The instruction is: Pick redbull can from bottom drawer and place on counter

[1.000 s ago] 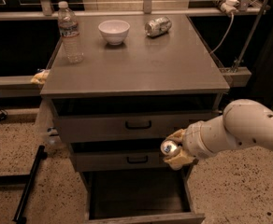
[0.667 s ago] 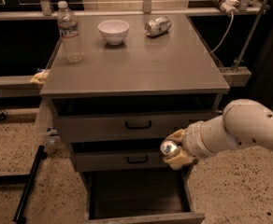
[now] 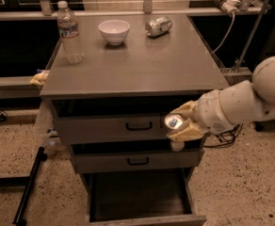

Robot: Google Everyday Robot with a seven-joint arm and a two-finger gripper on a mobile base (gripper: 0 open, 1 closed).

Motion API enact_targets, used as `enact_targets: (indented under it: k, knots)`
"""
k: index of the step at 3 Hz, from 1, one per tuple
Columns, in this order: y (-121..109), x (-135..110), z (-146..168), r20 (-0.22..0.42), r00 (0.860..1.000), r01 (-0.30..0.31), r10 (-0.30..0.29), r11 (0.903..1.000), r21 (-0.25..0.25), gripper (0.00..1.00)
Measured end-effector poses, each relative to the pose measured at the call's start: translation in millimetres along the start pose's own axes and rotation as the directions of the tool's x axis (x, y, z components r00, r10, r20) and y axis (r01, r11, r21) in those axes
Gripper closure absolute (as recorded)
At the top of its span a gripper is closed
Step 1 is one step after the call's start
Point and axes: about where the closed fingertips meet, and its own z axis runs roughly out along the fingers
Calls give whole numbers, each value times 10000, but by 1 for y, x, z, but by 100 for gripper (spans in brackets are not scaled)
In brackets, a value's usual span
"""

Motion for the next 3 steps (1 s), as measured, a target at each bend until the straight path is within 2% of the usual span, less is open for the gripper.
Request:
enact_targets:
  k: [1,2,3]
  knots:
    - [-10,-76,-81,528,9986,-72,42,9984,567,100]
    - [-10,-76,-81,527,9986,-73,43,9984,567,100]
    - [-38,-86,-84,538,9983,-256,205,9951,959,100]
